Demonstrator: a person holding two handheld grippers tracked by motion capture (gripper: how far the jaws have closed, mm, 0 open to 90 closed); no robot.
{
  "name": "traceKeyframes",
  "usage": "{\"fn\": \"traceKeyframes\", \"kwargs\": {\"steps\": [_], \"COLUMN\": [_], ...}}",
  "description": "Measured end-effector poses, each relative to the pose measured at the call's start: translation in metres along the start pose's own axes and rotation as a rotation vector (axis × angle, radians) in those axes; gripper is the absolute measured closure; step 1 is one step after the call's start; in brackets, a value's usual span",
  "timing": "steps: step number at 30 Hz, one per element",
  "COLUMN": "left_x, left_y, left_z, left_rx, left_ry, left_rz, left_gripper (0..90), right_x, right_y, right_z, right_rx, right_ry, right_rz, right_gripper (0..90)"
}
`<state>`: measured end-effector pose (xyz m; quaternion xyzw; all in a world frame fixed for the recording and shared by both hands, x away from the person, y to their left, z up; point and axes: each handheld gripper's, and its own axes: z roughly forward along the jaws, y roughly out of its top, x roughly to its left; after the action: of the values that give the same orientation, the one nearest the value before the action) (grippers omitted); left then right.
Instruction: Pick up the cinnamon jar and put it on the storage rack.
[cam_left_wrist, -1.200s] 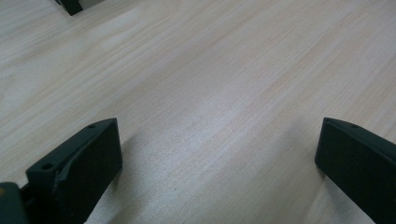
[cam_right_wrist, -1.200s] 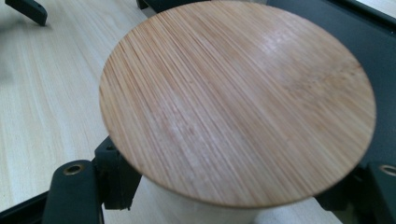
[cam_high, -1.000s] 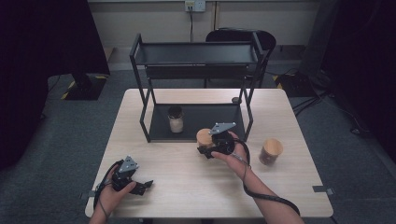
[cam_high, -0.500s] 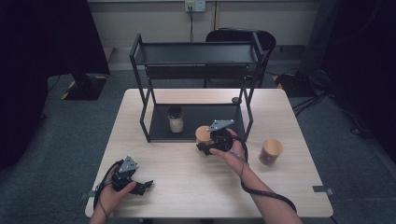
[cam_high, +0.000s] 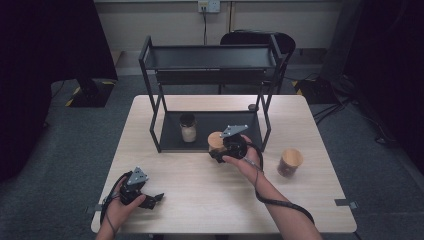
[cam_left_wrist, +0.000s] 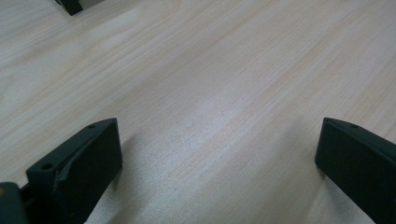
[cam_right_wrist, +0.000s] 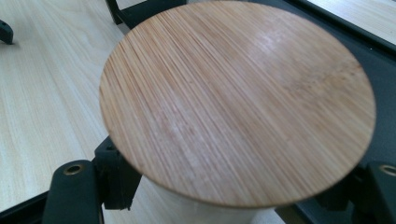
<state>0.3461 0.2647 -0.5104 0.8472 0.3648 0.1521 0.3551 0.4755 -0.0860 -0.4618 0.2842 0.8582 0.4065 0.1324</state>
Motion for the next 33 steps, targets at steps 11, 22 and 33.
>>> {"fn": "traceKeyframes", "kwargs": {"steps": [11, 22, 33], "left_x": [0.000, 0.000, 0.000], "left_y": [0.000, 0.000, 0.000], "left_z": [0.000, 0.000, 0.000], "left_rx": [0.000, 0.000, 0.000], "left_ry": [0.000, 0.000, 0.000], "left_rz": [0.000, 0.000, 0.000], "left_gripper": [0.2, 0.2, 0.2], "right_x": [-0.004, -0.008, -0.009], "right_y": [0.005, 0.013, 0.018], "right_z": [0.005, 0.008, 0.014], "right_rx": [0.000, 0.000, 0.004], "right_ry": [-0.005, -0.019, -0.022], "right_rz": [0.004, 0.005, 0.001], "right_gripper": [25.0, 25.0, 25.1]}}
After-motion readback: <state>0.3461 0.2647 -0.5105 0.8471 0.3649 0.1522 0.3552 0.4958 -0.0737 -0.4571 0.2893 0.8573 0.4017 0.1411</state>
